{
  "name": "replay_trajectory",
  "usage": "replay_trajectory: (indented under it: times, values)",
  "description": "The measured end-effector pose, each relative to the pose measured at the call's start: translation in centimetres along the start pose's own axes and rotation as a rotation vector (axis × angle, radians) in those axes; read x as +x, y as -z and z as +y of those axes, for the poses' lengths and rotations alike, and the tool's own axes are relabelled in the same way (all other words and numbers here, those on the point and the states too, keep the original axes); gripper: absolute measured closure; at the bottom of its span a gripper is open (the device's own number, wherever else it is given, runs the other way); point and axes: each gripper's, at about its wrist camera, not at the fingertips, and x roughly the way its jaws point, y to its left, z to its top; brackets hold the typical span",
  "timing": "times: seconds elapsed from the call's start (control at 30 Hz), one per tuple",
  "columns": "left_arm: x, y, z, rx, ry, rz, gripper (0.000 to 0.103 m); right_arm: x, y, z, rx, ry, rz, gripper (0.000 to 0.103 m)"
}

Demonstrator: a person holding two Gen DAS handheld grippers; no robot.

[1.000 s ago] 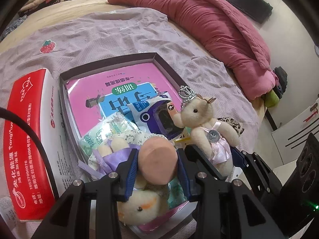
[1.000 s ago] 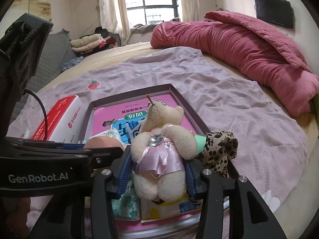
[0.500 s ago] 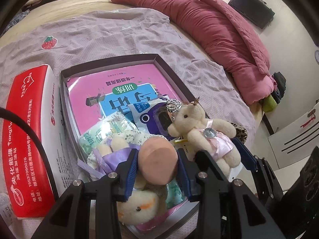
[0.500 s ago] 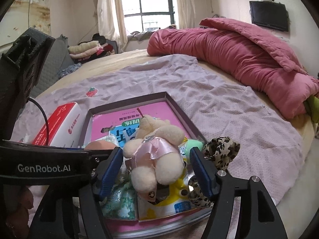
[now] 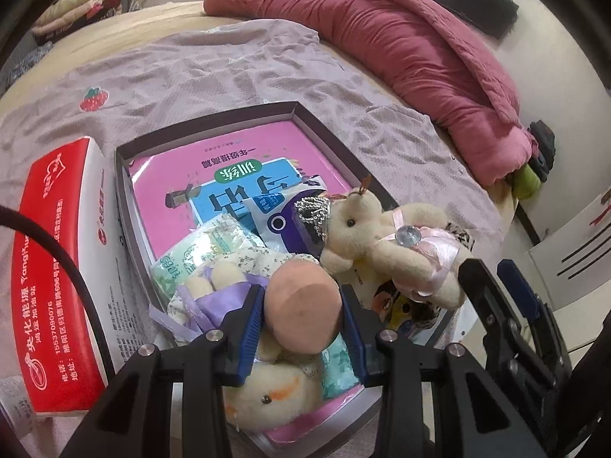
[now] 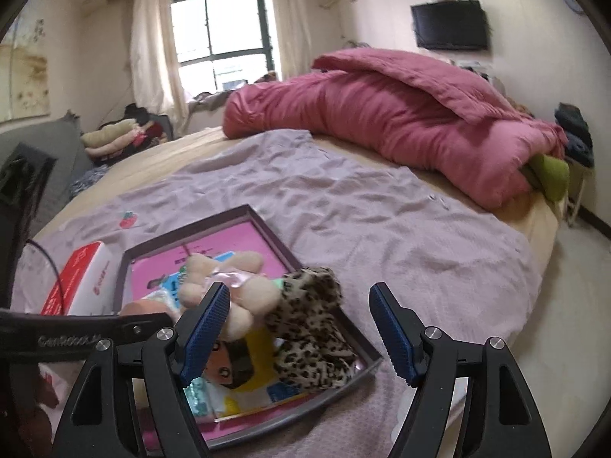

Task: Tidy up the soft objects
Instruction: 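Release the pink-dress bear with the right tool while the left tool releases the sponge, then withdraw both open tools up and away from the tray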

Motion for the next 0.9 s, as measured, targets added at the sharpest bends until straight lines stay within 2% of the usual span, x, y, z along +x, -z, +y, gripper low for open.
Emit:
replay_trajectory:
  times: [0.27,0.37,0.63,0.77,0.9]
  values:
    - [0.3,0.6,-1.2,0.063,-0.051,-0.015,0.058,0.2,0.1,-0.5,0.01,0.009,0.014,0.026]
    - [0.3,0.8,-1.3,0.062,-0.03,-0.025,0.05,0.2,0.1,-0.6,0.015,0.013,0.018,0.026]
    - [0.2,1.1,-1.6,0.073,-0.021,-0.034,0.047,0.4,0.2,-1.4,0.048,0.024,0.024,0.026]
    - [-0.6,1.3,-1.2,0.052,0.034,-0.051,0.039,0.4,0.2,-1.7,0.06,0.033,0.022,0.026]
    - [-1.9,1.7,-1.2,0.05,0.055,-0.074,0.038,0.2,0.3,-2.0,0.07,0.038,0.017,0.027]
